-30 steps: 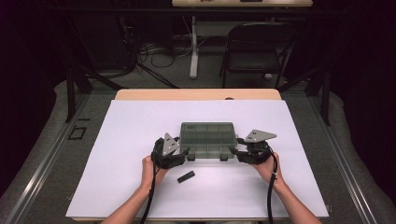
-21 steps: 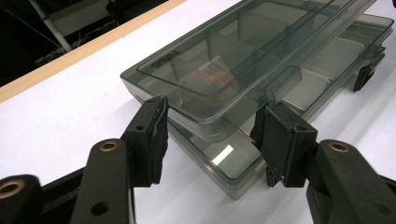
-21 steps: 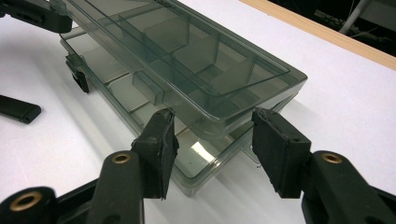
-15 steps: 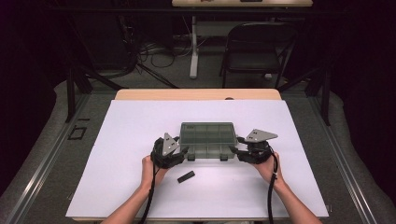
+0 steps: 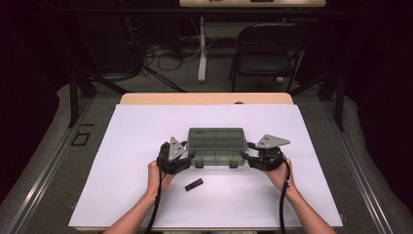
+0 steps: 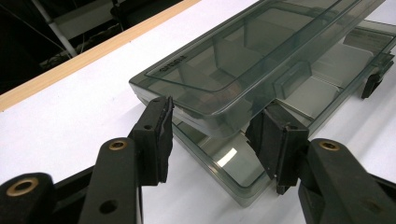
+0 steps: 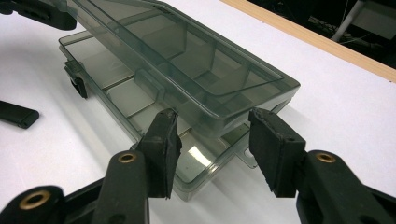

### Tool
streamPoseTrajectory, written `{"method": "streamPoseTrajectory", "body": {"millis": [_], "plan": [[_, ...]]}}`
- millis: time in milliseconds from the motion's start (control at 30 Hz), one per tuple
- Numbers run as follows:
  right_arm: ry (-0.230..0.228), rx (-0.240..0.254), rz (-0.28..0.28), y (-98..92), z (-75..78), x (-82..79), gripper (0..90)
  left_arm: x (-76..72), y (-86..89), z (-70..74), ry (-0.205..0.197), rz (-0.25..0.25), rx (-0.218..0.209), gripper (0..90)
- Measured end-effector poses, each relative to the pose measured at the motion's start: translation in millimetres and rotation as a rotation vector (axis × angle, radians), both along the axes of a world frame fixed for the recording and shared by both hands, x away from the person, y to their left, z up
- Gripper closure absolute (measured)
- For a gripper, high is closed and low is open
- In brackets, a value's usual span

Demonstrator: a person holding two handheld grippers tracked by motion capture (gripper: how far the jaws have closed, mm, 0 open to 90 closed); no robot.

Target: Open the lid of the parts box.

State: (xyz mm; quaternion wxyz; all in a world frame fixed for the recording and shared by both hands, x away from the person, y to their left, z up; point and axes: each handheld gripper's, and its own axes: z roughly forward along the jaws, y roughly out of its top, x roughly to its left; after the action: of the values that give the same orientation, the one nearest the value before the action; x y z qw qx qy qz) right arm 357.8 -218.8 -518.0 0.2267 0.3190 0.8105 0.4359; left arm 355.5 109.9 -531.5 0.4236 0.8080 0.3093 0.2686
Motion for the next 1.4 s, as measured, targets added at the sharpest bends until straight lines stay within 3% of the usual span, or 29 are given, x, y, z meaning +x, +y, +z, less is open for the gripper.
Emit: {"method": "streamPoseTrajectory", "body": {"millis": [733, 1267, 1400], "plan": [[0.007, -0.012, -0.007, 1.4, 2.0, 1.9, 51.9, 0.8, 0.3, 2.0, 0.007, 0.005, 0.0, 51.4], [-0.002, -0.032, 0.0, 3.5, 12.9, 7.8, 52.3, 8.6, 2.9, 13.7, 0.03, -0.003, -0.032, 52.1], [-0.008, -0.034, 0.0, 3.6, 14.3, 8.9, 52.5, 10.1, 2.6, 16.3, 0.027, -0.007, -0.021, 52.7]]}}
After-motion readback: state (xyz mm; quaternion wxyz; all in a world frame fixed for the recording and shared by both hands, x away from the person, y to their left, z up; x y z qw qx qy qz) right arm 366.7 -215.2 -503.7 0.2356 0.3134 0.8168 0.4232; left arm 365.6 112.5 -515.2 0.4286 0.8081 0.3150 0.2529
